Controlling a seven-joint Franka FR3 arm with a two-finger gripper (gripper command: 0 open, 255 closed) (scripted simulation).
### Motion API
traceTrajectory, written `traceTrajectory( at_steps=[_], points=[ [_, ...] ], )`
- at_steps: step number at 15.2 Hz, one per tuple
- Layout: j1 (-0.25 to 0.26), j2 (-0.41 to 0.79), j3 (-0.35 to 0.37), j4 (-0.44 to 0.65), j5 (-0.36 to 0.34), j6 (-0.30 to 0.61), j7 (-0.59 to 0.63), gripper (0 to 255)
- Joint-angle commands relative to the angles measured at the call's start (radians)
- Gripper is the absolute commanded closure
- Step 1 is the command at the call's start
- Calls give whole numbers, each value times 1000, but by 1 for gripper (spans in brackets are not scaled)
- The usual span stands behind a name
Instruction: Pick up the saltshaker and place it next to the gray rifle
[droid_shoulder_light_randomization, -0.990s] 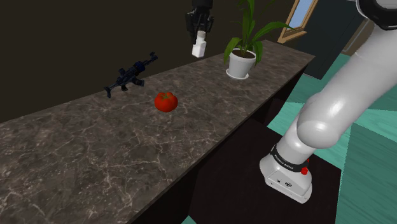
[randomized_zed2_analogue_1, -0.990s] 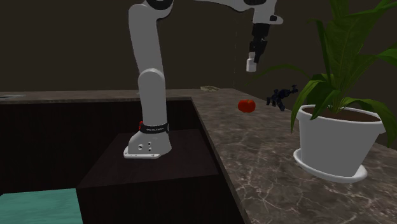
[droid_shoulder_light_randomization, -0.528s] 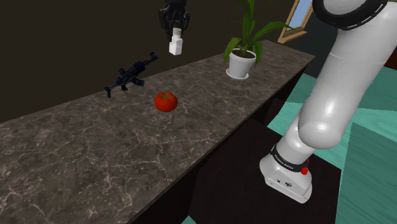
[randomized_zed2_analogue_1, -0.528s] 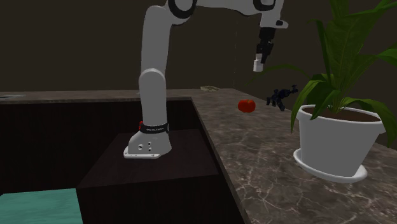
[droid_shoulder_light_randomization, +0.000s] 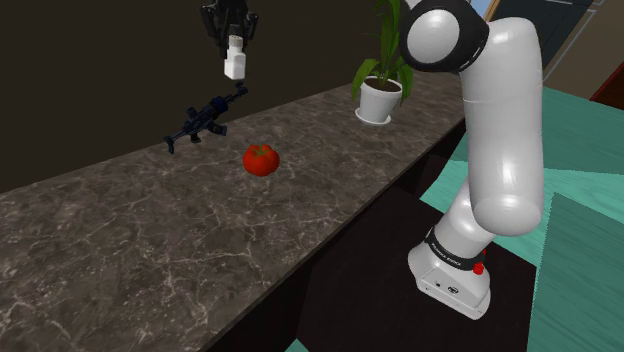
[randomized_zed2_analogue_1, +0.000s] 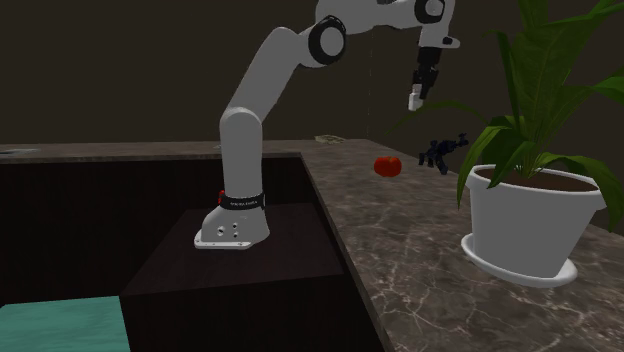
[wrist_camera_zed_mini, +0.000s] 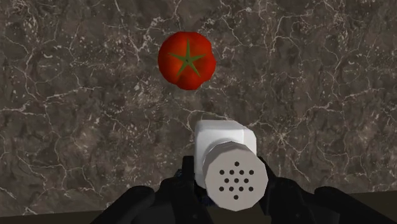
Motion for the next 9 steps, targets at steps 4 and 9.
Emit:
traceTrajectory(
  at_steps=[4, 9],
  points=[
    [11, 26, 1, -24, -2, 50, 8, 255],
    [8, -19, 0, -167, 0, 147, -2, 255]
  ],
)
